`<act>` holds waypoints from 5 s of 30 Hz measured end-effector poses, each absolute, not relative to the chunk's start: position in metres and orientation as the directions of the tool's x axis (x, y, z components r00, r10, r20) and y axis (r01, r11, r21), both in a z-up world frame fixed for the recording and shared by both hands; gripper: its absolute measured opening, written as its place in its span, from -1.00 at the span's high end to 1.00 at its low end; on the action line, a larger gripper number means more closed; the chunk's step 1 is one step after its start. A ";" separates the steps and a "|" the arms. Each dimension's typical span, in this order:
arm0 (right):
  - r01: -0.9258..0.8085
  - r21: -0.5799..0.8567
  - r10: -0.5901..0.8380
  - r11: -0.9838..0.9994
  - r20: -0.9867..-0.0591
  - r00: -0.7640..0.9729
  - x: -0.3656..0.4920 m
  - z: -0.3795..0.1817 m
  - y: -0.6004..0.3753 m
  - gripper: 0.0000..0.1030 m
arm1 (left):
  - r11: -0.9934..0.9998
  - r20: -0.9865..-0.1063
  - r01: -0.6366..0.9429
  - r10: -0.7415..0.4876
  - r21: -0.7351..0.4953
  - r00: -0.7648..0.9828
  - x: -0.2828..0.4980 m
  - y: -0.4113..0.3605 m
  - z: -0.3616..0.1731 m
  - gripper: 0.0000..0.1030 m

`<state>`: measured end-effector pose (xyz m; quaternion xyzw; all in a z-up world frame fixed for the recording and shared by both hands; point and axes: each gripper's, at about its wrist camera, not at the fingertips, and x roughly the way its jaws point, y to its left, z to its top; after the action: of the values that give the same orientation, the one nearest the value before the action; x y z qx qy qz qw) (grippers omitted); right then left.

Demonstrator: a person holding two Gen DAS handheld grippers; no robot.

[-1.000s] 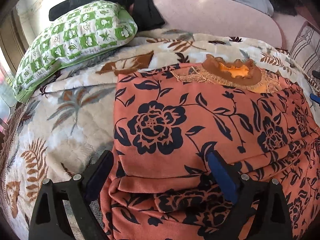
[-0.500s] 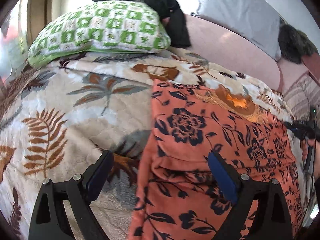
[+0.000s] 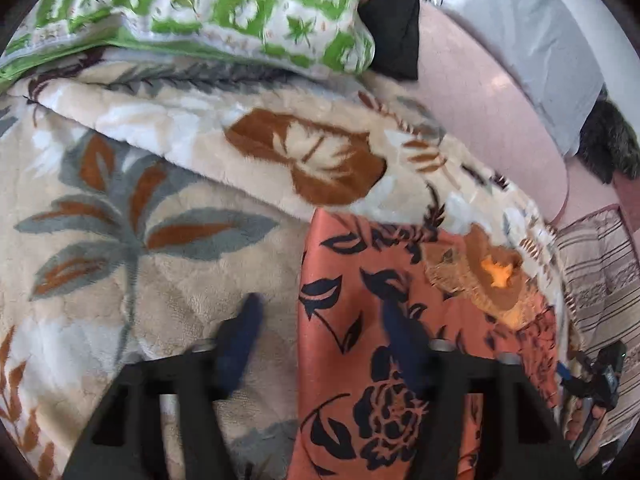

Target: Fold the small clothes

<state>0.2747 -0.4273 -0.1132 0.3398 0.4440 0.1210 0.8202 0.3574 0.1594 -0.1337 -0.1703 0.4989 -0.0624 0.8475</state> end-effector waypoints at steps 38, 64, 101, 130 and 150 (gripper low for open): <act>0.120 0.535 0.480 0.836 -0.820 0.312 -0.024 -0.122 -0.404 -0.42 | 0.888 -0.824 -0.119 -0.354 -0.445 0.443 -0.014 0.171 -0.126 -0.55; 0.275 0.507 0.422 0.817 -0.850 0.315 -0.054 -0.137 -0.437 0.83 | 0.929 -0.901 -0.191 -0.232 -0.317 0.366 -0.042 0.175 -0.138 0.82; 0.186 0.720 0.646 0.669 -0.686 0.335 -0.043 -0.151 -0.412 0.41 | 0.972 -0.918 -0.147 -0.117 -0.184 0.378 -0.037 0.156 -0.139 0.00; 0.175 0.682 0.611 0.710 -0.721 0.326 -0.037 -0.151 -0.402 0.85 | 0.976 -0.915 -0.119 -0.125 -0.183 0.384 -0.042 0.148 -0.137 0.77; 0.137 0.758 0.668 0.637 -0.632 0.392 -0.029 -0.134 -0.419 0.87 | 0.955 -0.888 -0.094 -0.223 -0.282 0.401 -0.029 0.163 -0.110 0.83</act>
<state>-0.0289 -0.4187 -0.1340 0.3861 0.5212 0.1794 0.7396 -0.0287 0.1631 -0.1099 -0.1452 0.5457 -0.0390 0.8244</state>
